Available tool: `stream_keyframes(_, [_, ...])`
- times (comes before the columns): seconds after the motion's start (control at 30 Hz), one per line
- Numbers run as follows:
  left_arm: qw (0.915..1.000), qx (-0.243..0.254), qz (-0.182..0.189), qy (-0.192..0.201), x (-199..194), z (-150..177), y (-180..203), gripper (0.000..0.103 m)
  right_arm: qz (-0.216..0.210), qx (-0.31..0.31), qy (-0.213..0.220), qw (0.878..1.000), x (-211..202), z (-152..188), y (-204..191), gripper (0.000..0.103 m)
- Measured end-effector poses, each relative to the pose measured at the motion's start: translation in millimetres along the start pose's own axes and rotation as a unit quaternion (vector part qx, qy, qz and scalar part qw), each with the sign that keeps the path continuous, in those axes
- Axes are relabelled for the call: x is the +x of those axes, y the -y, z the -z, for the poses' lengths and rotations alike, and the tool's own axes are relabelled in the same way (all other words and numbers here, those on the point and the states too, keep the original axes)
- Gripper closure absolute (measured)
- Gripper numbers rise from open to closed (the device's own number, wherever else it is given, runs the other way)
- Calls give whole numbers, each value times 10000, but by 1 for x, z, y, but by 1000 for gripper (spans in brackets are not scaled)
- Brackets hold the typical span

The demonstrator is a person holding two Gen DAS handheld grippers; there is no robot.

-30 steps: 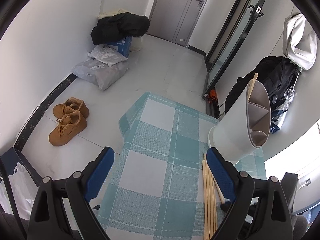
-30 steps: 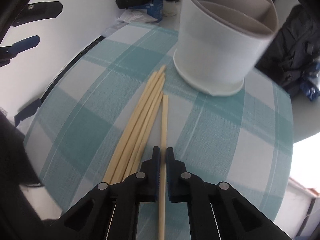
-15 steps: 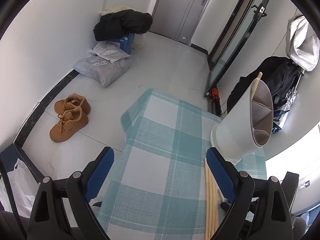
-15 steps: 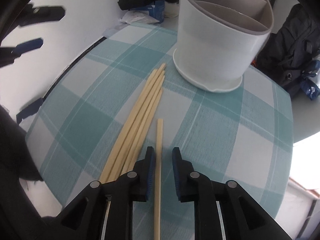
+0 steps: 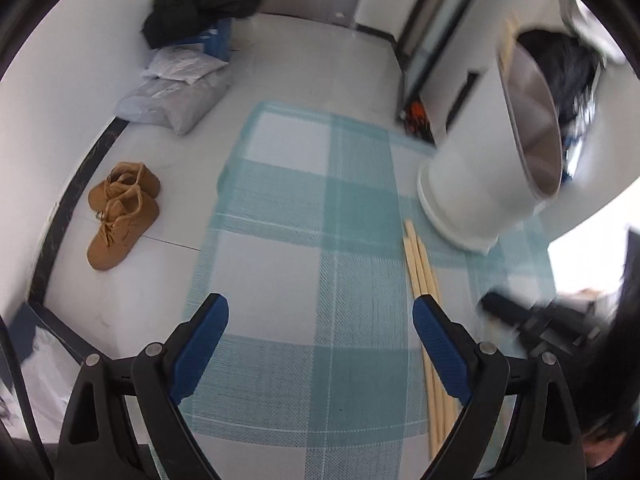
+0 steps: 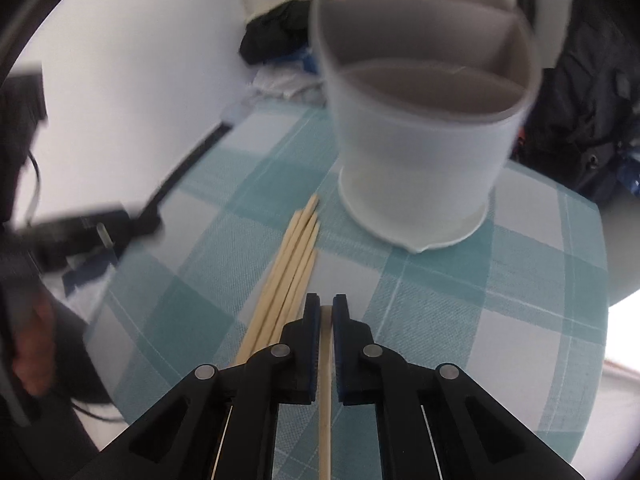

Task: Organize utensils
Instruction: 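Lift the held chopstick up from the bundle with the right tool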

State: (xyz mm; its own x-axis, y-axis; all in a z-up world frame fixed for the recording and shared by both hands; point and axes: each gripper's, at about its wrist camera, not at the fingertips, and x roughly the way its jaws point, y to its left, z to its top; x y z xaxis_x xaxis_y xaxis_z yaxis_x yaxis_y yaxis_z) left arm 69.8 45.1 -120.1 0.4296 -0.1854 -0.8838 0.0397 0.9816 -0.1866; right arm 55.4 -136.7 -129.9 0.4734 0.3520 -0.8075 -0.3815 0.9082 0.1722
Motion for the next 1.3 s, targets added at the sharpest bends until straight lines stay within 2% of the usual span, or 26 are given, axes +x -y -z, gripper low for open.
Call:
stream_keyframes(0.07, [9995,225,-162,-141,8,3,12,12,-120,347,318,9988,-14,-4,14,98])
stream_keyframes(0.2, [9988,263,86,-405,17,6,25,12,-475,1200,1015,9864,-45,-5,51,98])
stream_keyframes(0.4, [9972,297,-103,-678,30,10,33,12,-875,2050,1549,9625,-65,2,91,97])
stream_keyframes(0.57, [9959,427,-407,-690,32,9,42,12,-951,2302,1747,9526,-84,10,114,97])
stream_keyframes(0.67, [9948,490,-570,-687,33,10,46,12,-962,2343,1793,9506,-90,11,115,97])
stream_keyframes(0.83, [9966,137,-482,-655,26,11,42,12,-877,2154,1870,9544,-90,7,106,97])
stream_keyframes(0.9, [9969,45,-536,-567,24,9,41,12,-859,2073,1862,9565,-94,7,103,97])
stream_keyframes(0.97, [9961,16,-585,-659,30,9,41,12,-873,2042,1862,9571,-93,7,102,97])
stream_keyframes(1.17, [9947,392,-709,-636,41,0,53,11,-887,1981,1862,9582,-92,4,102,97])
stream_keyframes(1.23, [9936,351,-859,-644,42,-3,52,11,-881,1964,1880,9583,-94,3,101,97])
stream_keyframes(1.3, [9940,255,-791,-717,43,-6,46,11,-880,1932,1896,9586,-95,3,100,97])
